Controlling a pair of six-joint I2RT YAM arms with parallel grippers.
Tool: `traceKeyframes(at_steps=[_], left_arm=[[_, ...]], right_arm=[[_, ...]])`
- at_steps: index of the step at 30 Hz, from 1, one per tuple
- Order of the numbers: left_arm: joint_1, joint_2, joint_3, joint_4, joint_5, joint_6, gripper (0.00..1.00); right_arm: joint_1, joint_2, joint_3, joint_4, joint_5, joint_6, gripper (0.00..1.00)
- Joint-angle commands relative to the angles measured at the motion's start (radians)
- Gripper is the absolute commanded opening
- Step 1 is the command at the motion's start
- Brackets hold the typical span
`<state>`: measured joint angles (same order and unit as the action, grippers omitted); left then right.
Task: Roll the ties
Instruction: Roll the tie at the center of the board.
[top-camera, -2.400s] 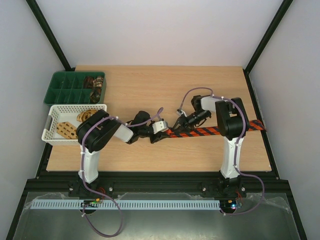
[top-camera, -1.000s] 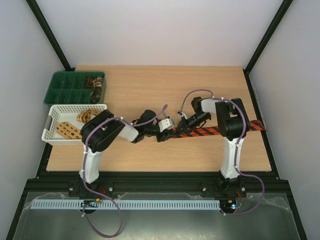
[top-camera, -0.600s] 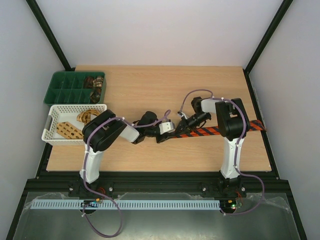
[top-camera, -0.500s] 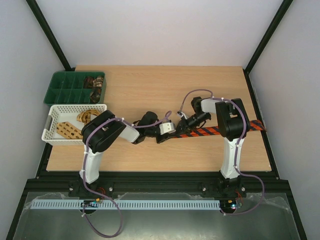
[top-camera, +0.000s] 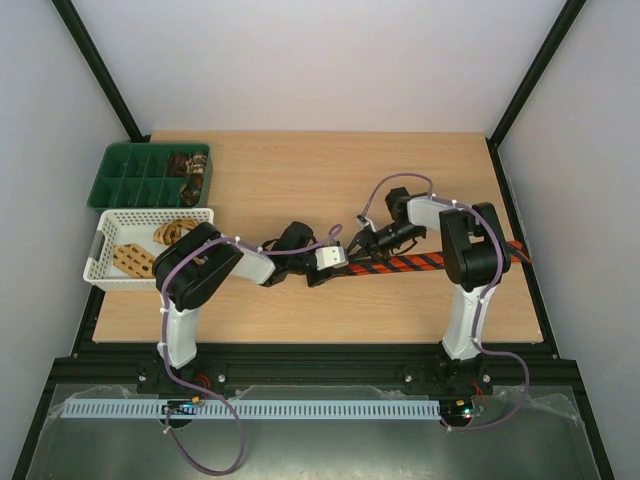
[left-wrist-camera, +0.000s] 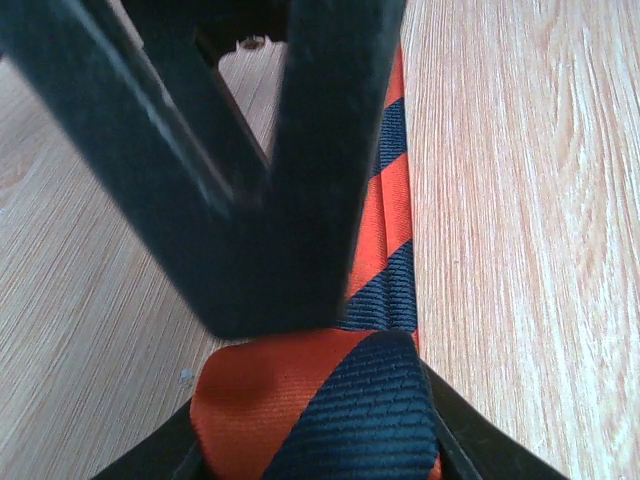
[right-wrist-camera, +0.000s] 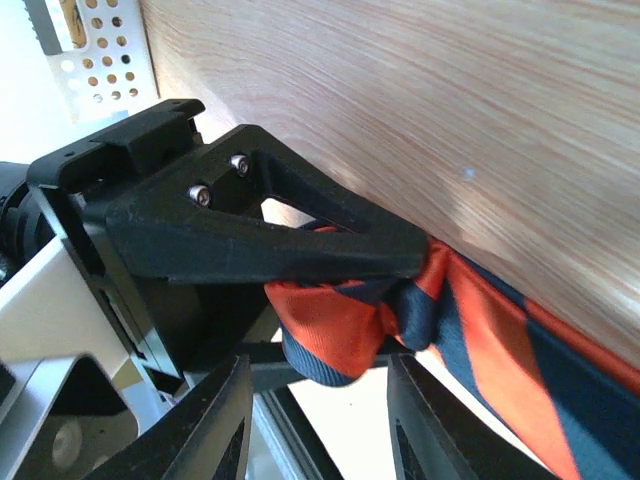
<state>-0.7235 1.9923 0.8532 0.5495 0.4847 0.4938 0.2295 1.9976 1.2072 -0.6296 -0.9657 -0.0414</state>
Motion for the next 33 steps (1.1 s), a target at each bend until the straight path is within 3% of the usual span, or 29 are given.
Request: traceKeyframes(at_steps=[1,5,10,13,20,25,29,33], left_arm=[[0.010,0.034,-0.035,-0.217,-0.079,0.033,0.37],[0.010,0.030,-0.034,-0.219,-0.082,0.031,0.38],[0.015,0.024,-0.034,-0.220,-0.087,0.020,0.40],[0.029,0.022,-0.014,-0.233,-0.067,-0.006,0.43],[0.063,-0.072,-0.016,-0.195,0.105,-0.034,0.72],[0.037,-0.050,-0.015,-0.132,0.085,-0.061,0.91],[0.008,0.009,0.008,-0.083,0.039,-0.074,0.97],[-0.011,0.065,0.043,-0.078,0.018,-0.074,0.93]], right_arm=[[0.041,0.039,0.027,0.016,-0.015,0.040,0.38],[0.052,0.066,0.027,0.039,0.028,0.041,0.32],[0.055,0.088,0.039,0.024,0.084,0.016,0.16],[0.055,0.091,0.040,0.013,0.104,-0.001,0.02],[0.048,0.111,0.018,0.016,0.164,-0.066,0.01],[0.043,0.118,-0.003,0.028,0.192,-0.084,0.01],[0.033,0.115,-0.023,0.037,0.195,-0.081,0.01],[0.031,0.099,-0.019,0.041,0.141,-0.067,0.01]])
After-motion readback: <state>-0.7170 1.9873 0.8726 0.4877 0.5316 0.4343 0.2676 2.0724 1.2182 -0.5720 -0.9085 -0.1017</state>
